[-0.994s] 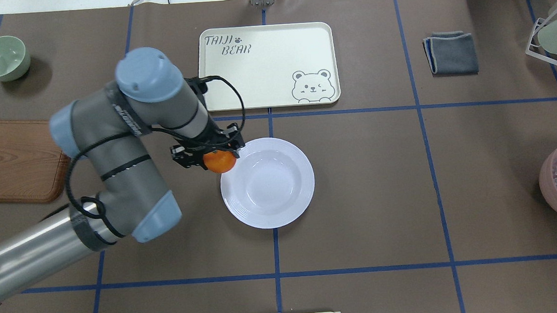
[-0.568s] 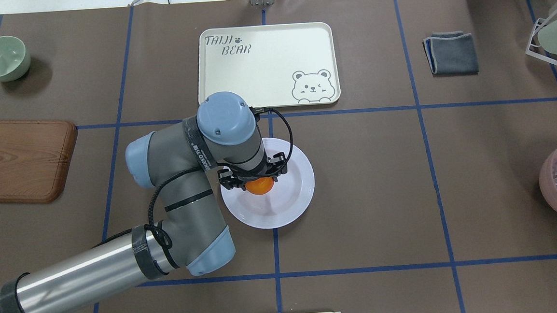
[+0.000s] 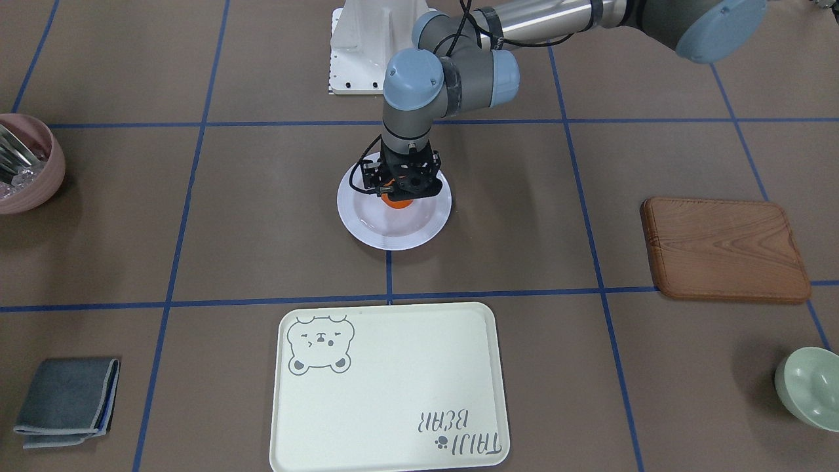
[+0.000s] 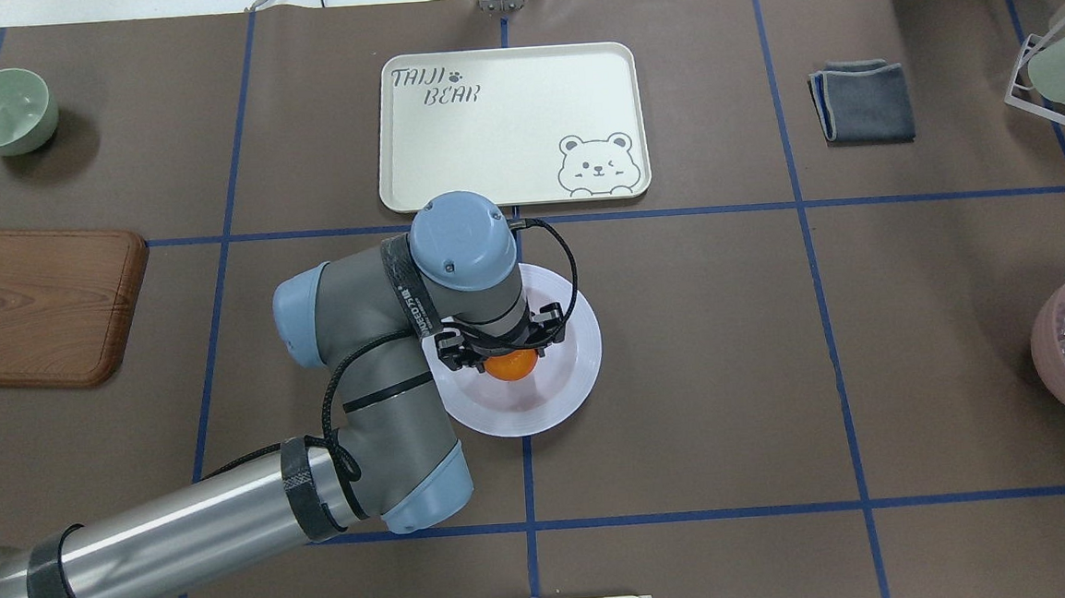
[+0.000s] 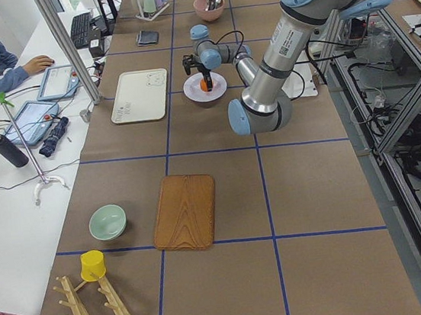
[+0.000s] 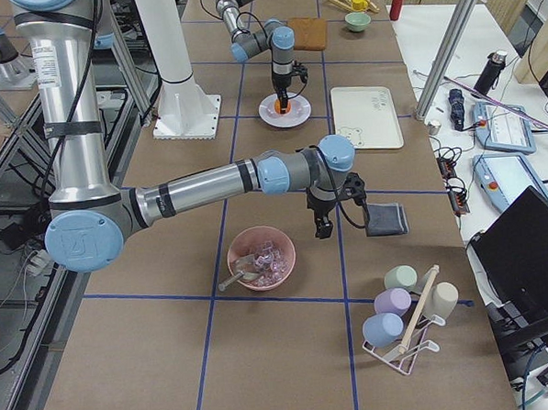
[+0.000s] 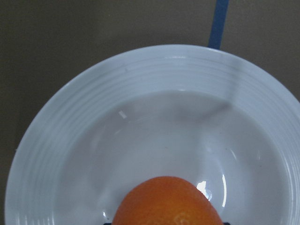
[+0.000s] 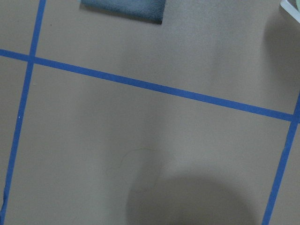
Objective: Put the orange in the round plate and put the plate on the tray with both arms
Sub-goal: 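Lower the orange onto the white plate and open the left gripper, then raise the left gripper away while the right gripper reaches toward the plate rim, then grip the white plate rim nearest the right gripper, then slide the plate with the orange onto the bear tray with the right gripper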
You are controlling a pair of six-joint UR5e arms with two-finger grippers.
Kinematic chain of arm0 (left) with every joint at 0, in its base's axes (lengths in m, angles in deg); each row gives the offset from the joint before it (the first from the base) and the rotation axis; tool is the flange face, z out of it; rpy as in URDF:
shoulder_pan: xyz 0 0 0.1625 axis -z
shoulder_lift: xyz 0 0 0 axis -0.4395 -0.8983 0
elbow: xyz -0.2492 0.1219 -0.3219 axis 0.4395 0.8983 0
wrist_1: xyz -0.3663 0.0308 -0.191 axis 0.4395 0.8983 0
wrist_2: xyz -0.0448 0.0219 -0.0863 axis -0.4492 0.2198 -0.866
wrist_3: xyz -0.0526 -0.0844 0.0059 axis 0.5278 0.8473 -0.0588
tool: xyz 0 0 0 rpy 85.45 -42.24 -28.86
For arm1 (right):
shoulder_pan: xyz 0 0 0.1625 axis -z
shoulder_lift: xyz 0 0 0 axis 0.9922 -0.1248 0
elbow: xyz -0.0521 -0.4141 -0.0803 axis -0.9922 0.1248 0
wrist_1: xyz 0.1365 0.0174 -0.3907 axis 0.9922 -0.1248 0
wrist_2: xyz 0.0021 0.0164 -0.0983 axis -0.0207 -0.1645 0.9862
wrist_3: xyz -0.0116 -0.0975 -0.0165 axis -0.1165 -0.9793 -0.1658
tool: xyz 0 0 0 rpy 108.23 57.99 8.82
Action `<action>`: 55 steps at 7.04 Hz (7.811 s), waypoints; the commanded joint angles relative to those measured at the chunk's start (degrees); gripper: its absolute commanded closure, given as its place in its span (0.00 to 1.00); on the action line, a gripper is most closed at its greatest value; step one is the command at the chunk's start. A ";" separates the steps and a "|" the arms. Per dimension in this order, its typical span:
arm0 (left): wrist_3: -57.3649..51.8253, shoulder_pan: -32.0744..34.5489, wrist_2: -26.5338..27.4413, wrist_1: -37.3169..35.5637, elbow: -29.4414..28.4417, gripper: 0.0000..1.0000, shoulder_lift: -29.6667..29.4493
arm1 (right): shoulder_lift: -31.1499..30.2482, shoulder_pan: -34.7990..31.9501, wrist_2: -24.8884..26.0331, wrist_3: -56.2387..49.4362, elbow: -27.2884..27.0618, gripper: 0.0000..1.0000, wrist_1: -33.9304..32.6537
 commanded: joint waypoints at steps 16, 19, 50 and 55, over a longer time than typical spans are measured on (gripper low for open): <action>-6.64 11.21 -4.30 0.42 16.63 0.03 13.12 | 7.75 19.38 -0.36 53.77 0.98 0.00 28.56; -13.16 17.62 -9.90 0.51 20.06 0.03 20.15 | 12.57 34.74 13.03 83.13 1.24 0.00 45.65; -15.81 19.23 -9.75 0.51 21.38 0.03 22.89 | 22.34 56.08 60.62 114.50 17.15 1.00 85.17; -15.12 19.41 -9.05 0.51 23.40 0.03 24.03 | 33.99 45.36 65.57 121.72 28.01 1.00 67.20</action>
